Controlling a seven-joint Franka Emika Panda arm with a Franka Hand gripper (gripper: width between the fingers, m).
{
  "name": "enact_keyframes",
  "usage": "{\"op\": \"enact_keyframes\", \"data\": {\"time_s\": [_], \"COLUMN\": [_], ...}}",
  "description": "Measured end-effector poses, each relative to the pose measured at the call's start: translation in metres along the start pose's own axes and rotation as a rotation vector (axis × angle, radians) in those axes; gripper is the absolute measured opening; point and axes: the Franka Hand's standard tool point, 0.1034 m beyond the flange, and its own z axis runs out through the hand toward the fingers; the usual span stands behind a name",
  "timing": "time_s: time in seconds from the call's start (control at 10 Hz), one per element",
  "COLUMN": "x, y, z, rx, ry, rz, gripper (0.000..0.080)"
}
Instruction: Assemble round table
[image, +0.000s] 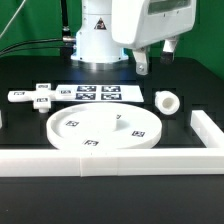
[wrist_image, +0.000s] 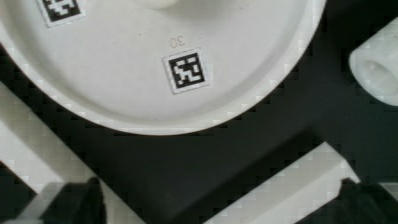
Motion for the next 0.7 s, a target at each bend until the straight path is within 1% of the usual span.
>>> {"op": "enact_keyframes", "data": {"time_s": [0.5, 0.6, 0.7], "x": [-0.002, -0.015, -0.030], "y": [0.001, 0.011, 0.023], "z": [0.002, 0.013, 0.027], "rx": [0.002, 0.011, 0.017], "ry": [-0.002, -0.004, -0.006], "rz": [-0.004, -0.077, -0.094], "gripper": [0.0649, 0.0649, 0.0649]}}
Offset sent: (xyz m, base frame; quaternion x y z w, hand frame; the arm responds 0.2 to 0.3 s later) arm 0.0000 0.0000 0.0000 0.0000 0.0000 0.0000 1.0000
